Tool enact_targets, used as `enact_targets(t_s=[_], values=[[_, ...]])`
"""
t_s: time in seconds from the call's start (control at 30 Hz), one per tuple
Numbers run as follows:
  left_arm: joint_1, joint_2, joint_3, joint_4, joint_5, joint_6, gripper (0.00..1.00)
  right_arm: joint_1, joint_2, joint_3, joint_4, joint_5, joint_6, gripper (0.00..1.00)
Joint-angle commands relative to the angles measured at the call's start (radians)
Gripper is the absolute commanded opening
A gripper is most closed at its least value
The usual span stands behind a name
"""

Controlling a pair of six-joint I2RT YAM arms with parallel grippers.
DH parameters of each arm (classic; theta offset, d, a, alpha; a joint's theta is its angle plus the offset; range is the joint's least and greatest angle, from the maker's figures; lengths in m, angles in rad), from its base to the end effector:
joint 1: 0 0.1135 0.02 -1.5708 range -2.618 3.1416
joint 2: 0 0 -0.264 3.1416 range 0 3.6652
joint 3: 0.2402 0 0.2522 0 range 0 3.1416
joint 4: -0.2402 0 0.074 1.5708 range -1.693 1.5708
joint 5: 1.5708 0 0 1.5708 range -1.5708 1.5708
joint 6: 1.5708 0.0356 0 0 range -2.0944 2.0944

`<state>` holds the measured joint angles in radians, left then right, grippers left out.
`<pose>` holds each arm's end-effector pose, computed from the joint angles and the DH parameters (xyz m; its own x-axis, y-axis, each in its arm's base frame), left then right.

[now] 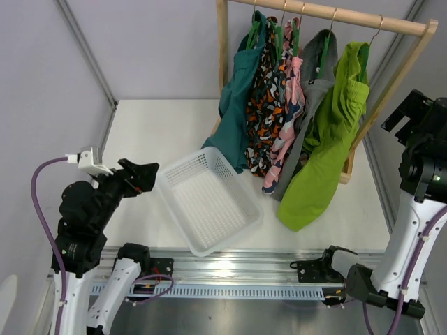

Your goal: Remove the shorts from the hanger

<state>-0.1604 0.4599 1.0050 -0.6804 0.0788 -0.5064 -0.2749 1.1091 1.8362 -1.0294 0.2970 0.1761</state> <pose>0.0689 -0.0140 0.3942 -0.2310 -0.4524 -0.8614 0.1420 0.8602 -0.4899 0.1403 -0.0504 0.5253 -0.1895 0.2275 -0.9552 0.5705 0.8173 0.0815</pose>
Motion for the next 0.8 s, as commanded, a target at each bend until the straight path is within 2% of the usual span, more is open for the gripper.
enact_targets(t_s=[0.0,0.07,0.17,0.27,0.33,0.37,0.43,0.53,0.63,0.7,0.77], values=[[0.009,-0.013,-0.003,0.010,0.030,-0.026,0.99,0.000,0.054,0.070,0.009,-0.130,0.028,0.99],[0.009,-0.007,0.012,-0.001,0.033,-0.012,0.99,0.000,0.031,0.040,0.069,-0.177,-0.015,1.00],[0.009,0.009,0.030,-0.008,0.039,0.005,0.99,0.000,-0.054,-0.080,0.242,-0.489,-0.229,0.99],[0.009,0.019,0.040,-0.010,0.041,0.014,0.99,0.022,-0.104,-0.123,0.333,-0.584,-0.362,1.00],[0.009,0.026,0.038,-0.007,0.042,0.019,0.99,0.043,-0.080,-0.083,0.296,-0.562,-0.377,1.00],[0.009,0.029,0.043,-0.005,0.042,0.020,0.99,0.054,-0.031,-0.013,0.261,-0.565,-0.386,0.99],[0.009,0.037,0.041,0.005,0.045,0.020,0.99,0.055,0.021,0.062,0.146,-0.610,-0.418,1.00],[0.009,0.048,0.040,0.024,0.055,0.028,0.99,0.054,0.103,0.171,0.098,-0.703,-0.373,0.99],[0.009,0.071,0.044,0.033,0.065,0.035,0.99,0.054,0.198,0.276,0.118,-0.748,-0.229,0.99],[0.009,0.083,0.047,0.031,0.068,0.039,0.99,0.054,0.298,0.351,0.103,-0.714,-0.114,0.97],[0.009,0.085,0.055,0.027,0.067,0.043,0.99,0.055,0.366,0.470,0.071,-0.670,-0.052,0.90]])
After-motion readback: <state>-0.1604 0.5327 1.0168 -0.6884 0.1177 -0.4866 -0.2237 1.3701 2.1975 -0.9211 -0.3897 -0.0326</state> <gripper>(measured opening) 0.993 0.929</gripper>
